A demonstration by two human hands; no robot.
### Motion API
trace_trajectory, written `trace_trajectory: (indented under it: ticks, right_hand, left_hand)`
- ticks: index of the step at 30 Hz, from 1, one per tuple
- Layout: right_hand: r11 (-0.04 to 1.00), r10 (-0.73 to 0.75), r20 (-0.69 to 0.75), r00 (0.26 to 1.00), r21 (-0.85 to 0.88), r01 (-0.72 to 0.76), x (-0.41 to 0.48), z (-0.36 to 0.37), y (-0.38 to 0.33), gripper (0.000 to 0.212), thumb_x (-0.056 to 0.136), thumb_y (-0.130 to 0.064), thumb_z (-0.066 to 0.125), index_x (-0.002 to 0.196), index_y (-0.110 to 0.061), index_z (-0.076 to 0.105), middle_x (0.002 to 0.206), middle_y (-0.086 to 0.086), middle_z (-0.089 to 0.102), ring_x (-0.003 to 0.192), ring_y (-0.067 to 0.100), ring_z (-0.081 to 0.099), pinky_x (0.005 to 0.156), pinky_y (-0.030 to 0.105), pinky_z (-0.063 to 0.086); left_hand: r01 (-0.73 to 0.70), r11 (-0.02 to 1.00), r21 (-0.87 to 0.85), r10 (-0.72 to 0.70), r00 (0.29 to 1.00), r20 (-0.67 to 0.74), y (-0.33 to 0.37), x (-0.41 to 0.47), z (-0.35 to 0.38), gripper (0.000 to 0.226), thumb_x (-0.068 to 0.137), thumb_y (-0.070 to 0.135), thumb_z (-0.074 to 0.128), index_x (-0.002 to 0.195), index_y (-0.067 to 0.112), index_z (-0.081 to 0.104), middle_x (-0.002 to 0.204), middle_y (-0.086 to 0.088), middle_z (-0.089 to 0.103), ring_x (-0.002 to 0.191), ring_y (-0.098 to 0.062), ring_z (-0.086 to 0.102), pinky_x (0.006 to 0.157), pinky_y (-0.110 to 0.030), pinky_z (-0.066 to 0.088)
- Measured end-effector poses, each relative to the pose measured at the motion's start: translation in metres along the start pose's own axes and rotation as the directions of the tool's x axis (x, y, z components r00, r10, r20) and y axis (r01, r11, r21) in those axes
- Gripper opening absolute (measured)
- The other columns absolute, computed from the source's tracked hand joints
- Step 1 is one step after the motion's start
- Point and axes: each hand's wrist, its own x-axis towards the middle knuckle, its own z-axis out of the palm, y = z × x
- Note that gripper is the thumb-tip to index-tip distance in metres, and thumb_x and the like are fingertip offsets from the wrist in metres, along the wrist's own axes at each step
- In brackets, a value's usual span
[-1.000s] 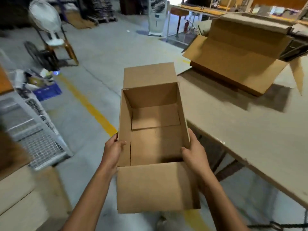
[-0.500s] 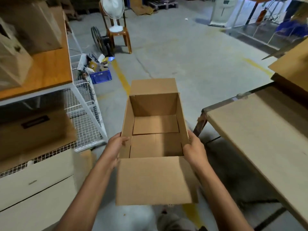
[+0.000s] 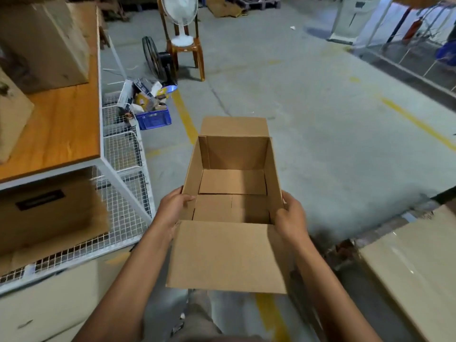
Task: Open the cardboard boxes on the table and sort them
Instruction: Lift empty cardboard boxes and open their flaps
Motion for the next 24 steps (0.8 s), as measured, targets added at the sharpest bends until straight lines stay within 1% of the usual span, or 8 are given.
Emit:
trace_trajectory:
  ticks: [4,9,12,14,17,19,22,24]
  right_hand:
    - [0.993,0.045,-0.146,0.988,0.115,-0.029,0.057,0.029,-0.038,0.052,0.083,0.002,0.046,0.115,-0.031,0.069,0.09,-0.012,0.074,0.084,0.01,0.068,0.067,0.031,0.055]
    - [0.987,0.105,-0.235,0.966,0.14,-0.074,0.114,0.045,-0.077,0.055,0.078,0.001,0.045,0.11,-0.037,0.068,0.084,-0.013,0.074,0.082,0.014,0.069,0.071,0.036,0.057]
    - [0.97,0.155,-0.233,0.96,0.221,-0.103,0.147,0.043,-0.084,0.056,0.078,-0.008,0.05,0.12,-0.043,0.064,0.094,-0.011,0.076,0.088,0.014,0.072,0.079,0.042,0.06]
    - [0.94,0.186,-0.209,0.96,0.323,-0.111,0.169,0.038,-0.085,0.059,0.077,-0.007,0.054,0.126,-0.039,0.063,0.103,-0.007,0.076,0.092,0.018,0.074,0.084,0.047,0.06]
    - [0.921,0.215,-0.22,0.951,0.369,-0.123,0.201,0.022,-0.093,0.06,0.08,-0.001,0.057,0.127,-0.038,0.06,0.109,-0.005,0.074,0.095,0.017,0.073,0.088,0.045,0.059]
    - [0.929,0.191,-0.219,0.957,0.356,-0.104,0.223,0.007,-0.096,0.061,0.084,-0.001,0.058,0.127,-0.043,0.058,0.11,-0.009,0.073,0.096,0.015,0.071,0.087,0.043,0.058]
    - [0.919,0.186,-0.244,0.952,0.385,-0.081,0.263,-0.019,-0.091,0.067,0.087,0.001,0.053,0.129,-0.05,0.053,0.111,-0.007,0.072,0.099,0.021,0.07,0.089,0.046,0.058]
    - [0.928,0.192,-0.344,0.919,0.369,-0.056,0.295,-0.039,-0.081,0.071,0.086,0.001,0.05,0.135,-0.051,0.049,0.118,-0.006,0.07,0.104,0.024,0.068,0.092,0.046,0.056]
  left_hand:
    - [0.008,0.997,-0.082,-0.005,1.0,0.03,0.042,0.085,0.001,0.035,0.083,0.0,0.06,0.106,0.022,0.075,0.097,-0.006,0.077,0.08,-0.024,0.07,0.07,-0.032,0.059]
    - [0.001,1.0,-0.028,0.002,0.992,0.126,0.106,0.165,0.013,0.043,0.077,-0.005,0.053,0.105,0.017,0.076,0.076,-0.004,0.072,0.063,-0.021,0.062,0.052,-0.023,0.051]
    - [0.002,1.0,-0.027,0.003,0.983,0.185,0.134,0.2,0.035,0.048,0.075,-0.011,0.047,0.102,0.017,0.075,0.074,-0.003,0.071,0.055,-0.016,0.062,0.046,-0.02,0.049]
    - [0.002,0.999,-0.035,0.006,0.976,0.22,0.148,0.221,0.054,0.052,0.075,-0.016,0.042,0.093,0.021,0.074,0.068,0.002,0.071,0.052,-0.012,0.062,0.045,-0.018,0.048]
    - [-0.02,0.999,-0.033,0.028,0.965,0.26,0.166,0.249,0.089,0.057,0.075,-0.02,0.036,0.086,0.024,0.069,0.061,0.012,0.069,0.051,-0.005,0.061,0.05,-0.016,0.047]
    - [-0.057,0.998,-0.031,0.064,0.952,0.301,0.179,0.266,0.118,0.062,0.074,-0.022,0.034,0.084,0.028,0.069,0.065,0.014,0.071,0.06,-0.006,0.064,0.056,-0.019,0.049]
    - [-0.103,0.995,-0.012,0.098,0.904,0.417,0.199,0.297,0.168,0.068,0.071,-0.02,0.034,0.093,0.031,0.073,0.086,0.008,0.076,0.079,-0.016,0.068,0.072,-0.031,0.052]
    - [-0.171,0.984,0.043,0.122,0.838,0.532,0.213,0.322,0.208,0.072,0.073,-0.018,0.036,0.113,0.03,0.072,0.105,0.006,0.076,0.096,-0.016,0.07,0.084,-0.036,0.055]
